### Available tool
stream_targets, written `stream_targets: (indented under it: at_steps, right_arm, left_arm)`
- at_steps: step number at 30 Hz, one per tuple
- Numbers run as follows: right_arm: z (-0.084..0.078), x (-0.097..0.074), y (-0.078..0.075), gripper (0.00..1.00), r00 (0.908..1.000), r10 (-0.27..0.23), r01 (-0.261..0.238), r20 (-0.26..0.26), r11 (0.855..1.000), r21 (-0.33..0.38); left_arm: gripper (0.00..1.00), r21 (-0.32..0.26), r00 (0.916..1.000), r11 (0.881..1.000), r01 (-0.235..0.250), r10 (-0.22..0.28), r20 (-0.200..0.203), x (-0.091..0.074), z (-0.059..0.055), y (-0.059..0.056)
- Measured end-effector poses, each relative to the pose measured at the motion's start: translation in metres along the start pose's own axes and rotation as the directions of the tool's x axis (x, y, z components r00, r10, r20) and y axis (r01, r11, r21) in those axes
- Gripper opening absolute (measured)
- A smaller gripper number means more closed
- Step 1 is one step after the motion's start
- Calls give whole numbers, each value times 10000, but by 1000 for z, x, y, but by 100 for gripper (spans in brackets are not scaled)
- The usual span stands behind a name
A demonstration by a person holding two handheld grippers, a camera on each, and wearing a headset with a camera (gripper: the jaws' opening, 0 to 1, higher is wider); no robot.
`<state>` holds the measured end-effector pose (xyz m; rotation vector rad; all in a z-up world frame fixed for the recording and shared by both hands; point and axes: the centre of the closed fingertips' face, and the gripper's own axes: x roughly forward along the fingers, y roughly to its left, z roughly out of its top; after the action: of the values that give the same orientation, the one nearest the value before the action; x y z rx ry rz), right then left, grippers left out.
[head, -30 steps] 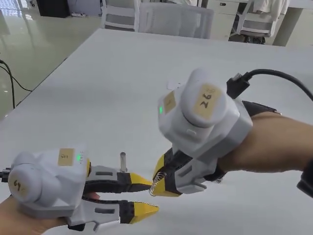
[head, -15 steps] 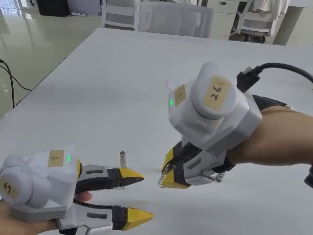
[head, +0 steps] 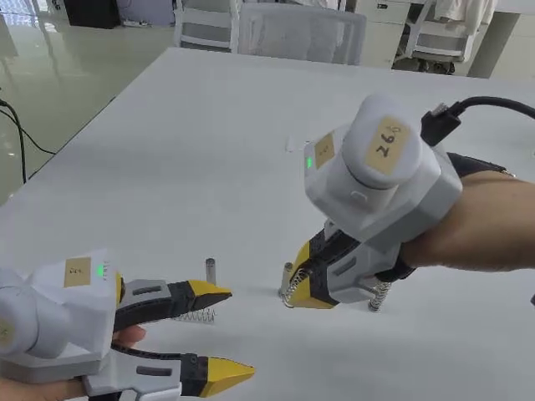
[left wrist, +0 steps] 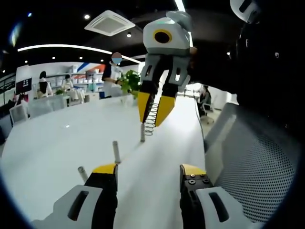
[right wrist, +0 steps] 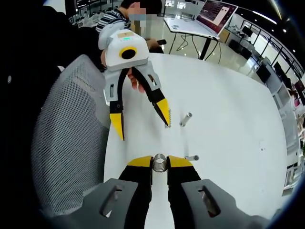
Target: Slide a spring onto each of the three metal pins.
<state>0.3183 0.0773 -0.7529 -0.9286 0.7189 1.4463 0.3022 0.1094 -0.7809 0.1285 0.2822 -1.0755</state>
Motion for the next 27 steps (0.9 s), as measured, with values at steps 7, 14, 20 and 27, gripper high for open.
stream_targets:
  at_steps: [7,14,20,27]
  right_arm:
    - [-3,-5,-6,8,9998,-177,177,-55,9998,45]
    - [-4,-9,-12,8,9994,-320,321,-110,9994,112]
    - [-6,-9,-15,8,9990,-397,399,-191,9992,95]
    - [-9,-9,-21,8,9982,-504,508,-310,9986,117]
  left_arm:
    - [49,-134,9996,9995,-285,286,57,-6,-1,4]
    - [52,-270,9981,9979,-597,601,157,-10,-1,7]
    - [54,-369,9964,9960,-815,822,189,-15,-2,11]
    - [57,-438,9940,9934,-1063,1074,224,-19,-4,16]
